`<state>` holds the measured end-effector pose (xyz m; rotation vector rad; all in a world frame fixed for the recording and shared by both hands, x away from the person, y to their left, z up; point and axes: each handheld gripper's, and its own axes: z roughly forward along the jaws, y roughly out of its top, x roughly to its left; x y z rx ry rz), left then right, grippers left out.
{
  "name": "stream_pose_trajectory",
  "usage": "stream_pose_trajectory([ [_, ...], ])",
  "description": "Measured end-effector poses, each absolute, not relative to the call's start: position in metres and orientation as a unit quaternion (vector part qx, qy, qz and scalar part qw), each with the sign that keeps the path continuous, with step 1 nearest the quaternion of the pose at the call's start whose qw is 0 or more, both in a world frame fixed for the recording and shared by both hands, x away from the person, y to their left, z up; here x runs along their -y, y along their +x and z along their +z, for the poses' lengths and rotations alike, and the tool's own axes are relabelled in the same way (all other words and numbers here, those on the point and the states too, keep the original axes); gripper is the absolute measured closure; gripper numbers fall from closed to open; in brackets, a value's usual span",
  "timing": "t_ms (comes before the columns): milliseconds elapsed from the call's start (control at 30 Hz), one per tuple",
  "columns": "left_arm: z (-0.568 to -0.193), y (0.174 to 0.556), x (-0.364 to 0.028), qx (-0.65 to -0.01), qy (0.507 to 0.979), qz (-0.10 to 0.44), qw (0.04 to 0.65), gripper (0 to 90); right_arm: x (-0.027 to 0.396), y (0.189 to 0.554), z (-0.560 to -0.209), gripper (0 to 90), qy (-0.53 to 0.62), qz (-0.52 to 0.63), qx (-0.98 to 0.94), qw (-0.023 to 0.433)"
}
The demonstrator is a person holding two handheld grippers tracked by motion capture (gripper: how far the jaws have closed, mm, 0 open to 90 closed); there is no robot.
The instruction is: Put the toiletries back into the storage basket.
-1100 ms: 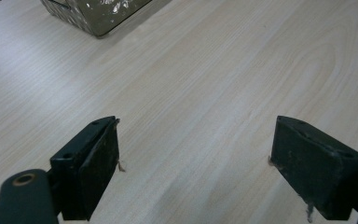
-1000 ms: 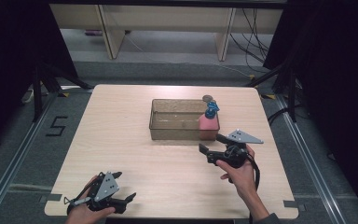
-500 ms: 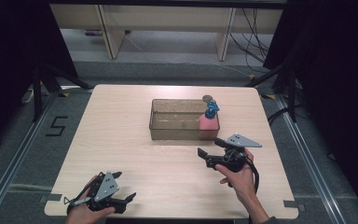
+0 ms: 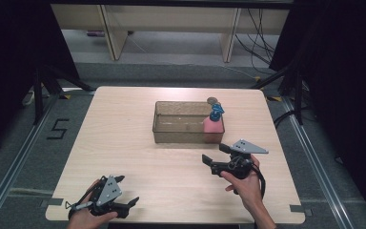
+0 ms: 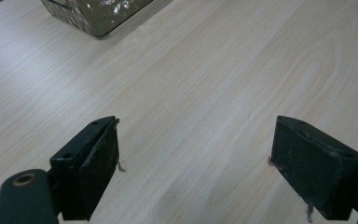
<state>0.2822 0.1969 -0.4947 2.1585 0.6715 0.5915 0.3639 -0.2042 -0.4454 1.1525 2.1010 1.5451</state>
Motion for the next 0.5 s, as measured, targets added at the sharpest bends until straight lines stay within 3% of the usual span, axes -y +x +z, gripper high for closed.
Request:
stream_pose_trajectory([
  [500,-0.4938,0.2823,-0.1974,-0.264,0.850,0.229,0.395,14.8,0.2074,0.3560,-0.4503,16.2,0.400,0.525,-0.737,0.146],
])
